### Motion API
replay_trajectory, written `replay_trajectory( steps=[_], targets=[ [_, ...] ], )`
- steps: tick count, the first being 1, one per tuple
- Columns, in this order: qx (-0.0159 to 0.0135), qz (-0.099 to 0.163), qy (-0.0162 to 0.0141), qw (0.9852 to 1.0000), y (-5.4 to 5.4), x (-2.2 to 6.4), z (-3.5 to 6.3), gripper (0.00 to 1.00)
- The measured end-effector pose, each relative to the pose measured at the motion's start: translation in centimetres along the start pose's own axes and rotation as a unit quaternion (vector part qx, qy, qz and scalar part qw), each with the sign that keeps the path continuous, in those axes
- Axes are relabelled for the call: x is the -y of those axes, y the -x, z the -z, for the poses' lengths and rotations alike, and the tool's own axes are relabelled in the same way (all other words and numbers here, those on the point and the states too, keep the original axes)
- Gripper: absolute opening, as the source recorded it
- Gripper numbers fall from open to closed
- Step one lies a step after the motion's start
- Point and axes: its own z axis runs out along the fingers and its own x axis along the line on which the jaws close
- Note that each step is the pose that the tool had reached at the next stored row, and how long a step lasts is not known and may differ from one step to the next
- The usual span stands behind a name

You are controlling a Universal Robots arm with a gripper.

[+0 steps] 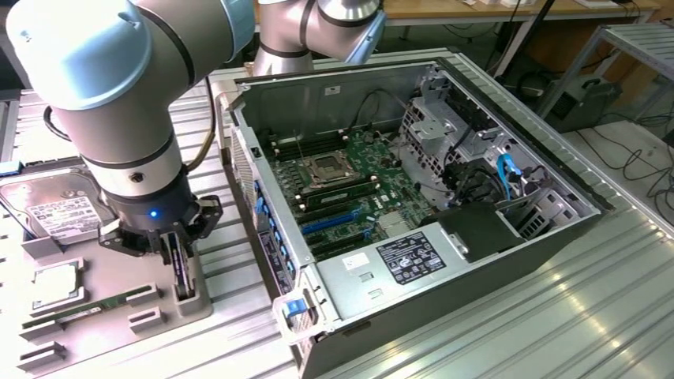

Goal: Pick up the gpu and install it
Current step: 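Pick up the gpu and move the gpu toward the slot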

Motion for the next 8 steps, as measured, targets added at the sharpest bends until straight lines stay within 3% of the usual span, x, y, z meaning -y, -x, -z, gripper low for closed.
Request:
replay_trajectory(
  steps=[1,8],
  targets=[
    [0.0000,0.000,0.0000,1.0000,0.00,0.00,-0.01,0.27],
    [0.0000,0.000,0.0001,1.0000,0.01,0.00,-0.02,0.27]
  ],
)
